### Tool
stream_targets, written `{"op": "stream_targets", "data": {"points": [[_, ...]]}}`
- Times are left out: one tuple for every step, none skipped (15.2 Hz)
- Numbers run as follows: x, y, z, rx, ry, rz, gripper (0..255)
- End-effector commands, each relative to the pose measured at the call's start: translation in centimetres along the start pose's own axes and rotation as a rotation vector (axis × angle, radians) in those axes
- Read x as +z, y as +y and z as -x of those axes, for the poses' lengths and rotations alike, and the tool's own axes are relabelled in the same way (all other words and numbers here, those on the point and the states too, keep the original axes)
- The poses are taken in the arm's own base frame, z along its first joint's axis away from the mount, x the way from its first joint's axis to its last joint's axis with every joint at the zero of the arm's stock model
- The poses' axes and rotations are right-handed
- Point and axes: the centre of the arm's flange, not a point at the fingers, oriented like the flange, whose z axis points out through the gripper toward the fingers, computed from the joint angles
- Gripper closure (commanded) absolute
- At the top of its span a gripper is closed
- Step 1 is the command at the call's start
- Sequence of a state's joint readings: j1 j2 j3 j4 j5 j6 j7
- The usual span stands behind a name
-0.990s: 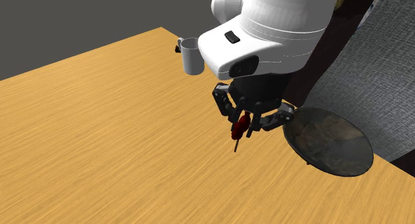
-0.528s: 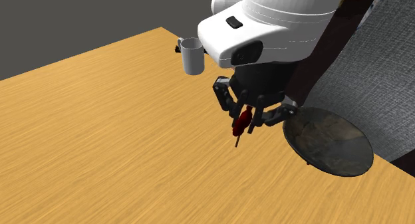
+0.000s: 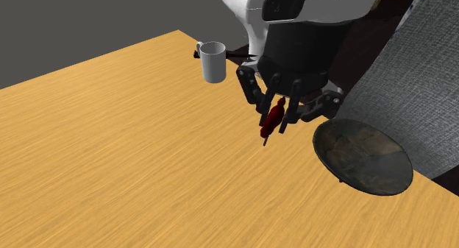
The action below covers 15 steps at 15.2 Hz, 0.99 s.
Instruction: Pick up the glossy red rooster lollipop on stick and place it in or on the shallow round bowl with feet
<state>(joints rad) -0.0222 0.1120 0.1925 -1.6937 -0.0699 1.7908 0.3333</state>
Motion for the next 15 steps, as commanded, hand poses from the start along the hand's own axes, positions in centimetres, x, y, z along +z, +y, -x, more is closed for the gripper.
{"op": "stream_targets", "data": {"points": [[-1.1,0.1,0.0,0.000,0.000,0.000,255],[-1.6,0.1,0.0,0.000,0.000,0.000,255],[-2.1,0.1,0.0,0.000,0.000,0.000,255],[-2.7,0.2,0.0,0.000,0.000,0.000,255],[-3.2,0.2,0.0,0.000,0.000,0.000,255],[-3.7,0.2,0.0,0.000,0.000,0.000,255],[-4.3,0.2,0.0,0.000,0.000,0.000,255],[-4.8,0.3,0.0,0.000,0.000,0.000,255],[-5.3,0.3,0.0,0.000,0.000,0.000,255],[-5.8,0.3,0.0,0.000,0.000,0.000,255],[-6.2,0.3,0.0,0.000,0.000,0.000,255],[-6.5,-0.8,0.6,0.000,0.000,0.000,255],[-6.7,-1.9,1.2,0.000,0.000,0.000,255],[-7.0,-3.1,1.9,0.000,0.000,0.000,255],[-7.2,-4.2,2.5,0.000,0.000,0.000,255]]}}
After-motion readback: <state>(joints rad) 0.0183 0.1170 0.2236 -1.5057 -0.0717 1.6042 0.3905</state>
